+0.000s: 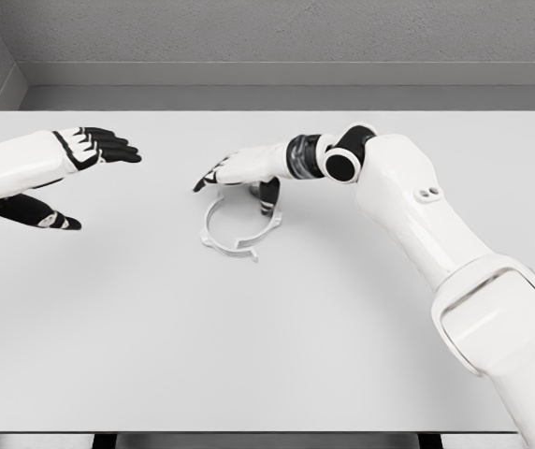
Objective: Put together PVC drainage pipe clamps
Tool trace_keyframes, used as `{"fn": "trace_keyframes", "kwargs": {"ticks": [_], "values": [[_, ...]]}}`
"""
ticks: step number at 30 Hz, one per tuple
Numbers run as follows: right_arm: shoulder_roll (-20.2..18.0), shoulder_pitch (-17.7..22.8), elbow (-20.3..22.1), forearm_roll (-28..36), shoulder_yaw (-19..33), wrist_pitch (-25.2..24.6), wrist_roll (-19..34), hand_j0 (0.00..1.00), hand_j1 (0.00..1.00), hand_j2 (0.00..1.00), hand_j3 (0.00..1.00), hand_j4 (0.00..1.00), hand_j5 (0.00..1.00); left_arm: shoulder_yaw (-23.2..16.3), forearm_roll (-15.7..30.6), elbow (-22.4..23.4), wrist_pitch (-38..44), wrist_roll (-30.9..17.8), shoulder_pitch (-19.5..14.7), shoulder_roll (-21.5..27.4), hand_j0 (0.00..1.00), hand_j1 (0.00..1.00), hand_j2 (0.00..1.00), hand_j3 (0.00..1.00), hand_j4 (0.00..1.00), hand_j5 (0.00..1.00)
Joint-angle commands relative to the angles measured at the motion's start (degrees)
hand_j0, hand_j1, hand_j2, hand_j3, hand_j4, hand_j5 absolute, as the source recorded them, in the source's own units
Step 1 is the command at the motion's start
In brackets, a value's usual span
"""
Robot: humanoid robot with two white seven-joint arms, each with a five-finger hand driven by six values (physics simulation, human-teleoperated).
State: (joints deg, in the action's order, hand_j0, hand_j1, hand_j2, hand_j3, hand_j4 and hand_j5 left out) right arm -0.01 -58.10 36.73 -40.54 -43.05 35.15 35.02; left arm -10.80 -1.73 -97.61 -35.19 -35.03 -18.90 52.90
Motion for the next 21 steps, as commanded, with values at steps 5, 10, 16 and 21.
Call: {"fn": "trace_keyframes", "kwargs": {"ticks": [5,10,16,21], "values": [[-0.69,0.09,-1.57,0.38,0.25,-0.15,-0.02,1.00,1.00,1.00,1.00,1.00,1.00,0.78,0.50,-0.82,0.19,0.03,0.70,0.98,1.00,1.00,1.00,1.00,1.00,1.00],[-2.01,-0.61,-2.36,0.29,3.59,-0.15,-0.02,1.00,1.00,1.00,1.00,1.00,1.00,2.89,0.85,-0.82,0.19,0.03,3.16,2.38,1.00,1.00,1.00,1.00,1.00,1.00],[-2.28,-0.79,-3.59,0.20,3.59,-0.15,-0.02,1.00,1.00,1.00,1.00,1.00,1.00,2.45,0.85,-2.50,0.19,0.03,3.34,1.86,1.00,1.00,1.00,1.00,1.00,1.00],[-2.10,-1.32,-4.29,-0.15,3.59,-0.15,-0.02,1.00,1.00,1.00,1.00,1.00,1.00,2.63,0.85,-2.49,0.19,0.03,3.87,1.86,1.00,1.00,1.00,1.00,1.00,1.00]]}}
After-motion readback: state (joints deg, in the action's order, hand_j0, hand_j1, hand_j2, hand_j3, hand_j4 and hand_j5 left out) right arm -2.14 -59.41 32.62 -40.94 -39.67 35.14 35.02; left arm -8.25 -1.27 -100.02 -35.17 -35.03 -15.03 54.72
